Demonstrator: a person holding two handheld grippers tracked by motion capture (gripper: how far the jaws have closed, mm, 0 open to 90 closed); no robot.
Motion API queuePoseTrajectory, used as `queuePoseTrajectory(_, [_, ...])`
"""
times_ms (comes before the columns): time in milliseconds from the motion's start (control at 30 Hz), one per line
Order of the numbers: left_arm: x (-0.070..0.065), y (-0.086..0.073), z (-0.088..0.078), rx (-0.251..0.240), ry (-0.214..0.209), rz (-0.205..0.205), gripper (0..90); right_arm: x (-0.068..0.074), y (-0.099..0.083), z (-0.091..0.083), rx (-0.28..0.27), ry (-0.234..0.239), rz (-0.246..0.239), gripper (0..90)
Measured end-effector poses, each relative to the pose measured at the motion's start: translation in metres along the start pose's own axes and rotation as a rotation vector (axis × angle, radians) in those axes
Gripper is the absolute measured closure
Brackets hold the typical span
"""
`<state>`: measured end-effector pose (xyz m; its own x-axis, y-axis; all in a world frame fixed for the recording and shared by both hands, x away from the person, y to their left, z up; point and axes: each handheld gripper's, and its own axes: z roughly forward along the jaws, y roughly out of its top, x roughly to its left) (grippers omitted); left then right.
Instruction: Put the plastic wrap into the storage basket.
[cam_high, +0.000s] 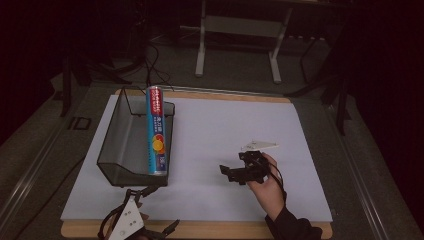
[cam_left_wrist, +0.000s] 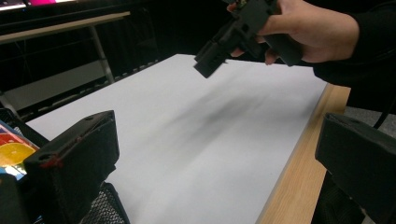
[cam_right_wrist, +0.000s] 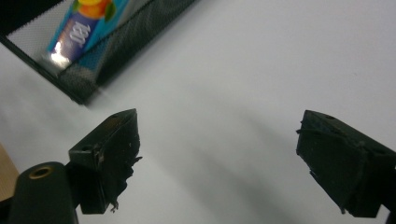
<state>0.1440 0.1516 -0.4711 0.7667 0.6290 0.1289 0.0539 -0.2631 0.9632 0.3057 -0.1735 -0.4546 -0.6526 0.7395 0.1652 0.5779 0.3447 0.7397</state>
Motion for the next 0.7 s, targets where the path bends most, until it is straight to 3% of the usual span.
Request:
queuePoseTrajectory(300, [0.0,0.0,0.0,0.001,-0.003,0.001,0.4,-0.007,-0.027,-0.019,-0.017,0.0,-0.01,13.2])
queuePoseTrajectory(700, [-0.001,0.0,0.0,0.002,-0.004,0.003,0.4,-0.011,-0.042,-0.039,-0.043,-0.014,-0.029,13.2])
